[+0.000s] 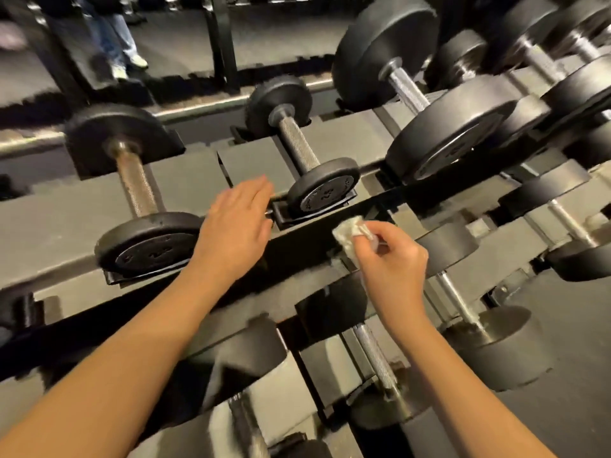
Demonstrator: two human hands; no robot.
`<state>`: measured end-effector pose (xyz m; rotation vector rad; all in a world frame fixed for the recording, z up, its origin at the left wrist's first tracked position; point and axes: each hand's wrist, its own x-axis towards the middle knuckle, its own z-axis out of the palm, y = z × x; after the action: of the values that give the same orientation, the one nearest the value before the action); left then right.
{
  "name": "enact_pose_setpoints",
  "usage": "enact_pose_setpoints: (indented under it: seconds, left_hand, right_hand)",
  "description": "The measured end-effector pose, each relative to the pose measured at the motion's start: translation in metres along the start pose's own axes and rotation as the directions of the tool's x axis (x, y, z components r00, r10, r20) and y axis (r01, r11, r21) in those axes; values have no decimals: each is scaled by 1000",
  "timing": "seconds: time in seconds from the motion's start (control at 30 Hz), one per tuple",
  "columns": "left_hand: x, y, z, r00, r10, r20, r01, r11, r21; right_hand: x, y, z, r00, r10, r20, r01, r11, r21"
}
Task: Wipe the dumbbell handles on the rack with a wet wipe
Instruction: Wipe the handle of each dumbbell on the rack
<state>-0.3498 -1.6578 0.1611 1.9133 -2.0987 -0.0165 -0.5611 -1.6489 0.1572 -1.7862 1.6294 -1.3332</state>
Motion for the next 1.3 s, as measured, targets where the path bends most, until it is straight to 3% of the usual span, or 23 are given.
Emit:
enact_pose_setpoints:
  seconds: [0.2,0.3,0.37,0.47,0.53,0.77,0.97,1.03,1.2,1.3]
  left_hand:
    - [75,-23,-1,948,-205,245,159,968,196]
    - [94,-43,-1,892,-189,410,46,942,334]
    - [95,-54,1,879,-159,450,-18,931,364]
    - [91,-58,5,874,-142,464,-52,923,380]
    - [91,-57,6,872,-150,466,-55,916,398]
    - [90,-53,8,884,-158,439,-66,889,454]
    - [88,-55,6,892,-136,430,-70,900,430]
    - [88,-55,7,893,-133,429,-72,901,428]
    - [91,-54,8,882,-161,443,-58,896,441]
    - [91,-54,9,885,-159,439,-63,891,450]
  right_hand:
    - [71,-34,24,983,-181,-39,180,983,-20]
    - [104,-43,40,989,-142,31,145,983,-115]
    - [125,-43,52,985,-89,151,118,974,-192]
    - [148,-44,71,909,85,408,58,944,-326]
    - [159,-48,82,871,124,476,57,936,-347]
    - [178,-61,107,900,-27,435,155,953,-261]
    - [170,-50,77,797,177,577,156,863,-480]
    - [169,-50,75,777,229,586,108,869,-483]
    - [174,-57,94,870,159,467,-9,952,-307]
    - [170,-53,83,835,180,521,21,934,-357]
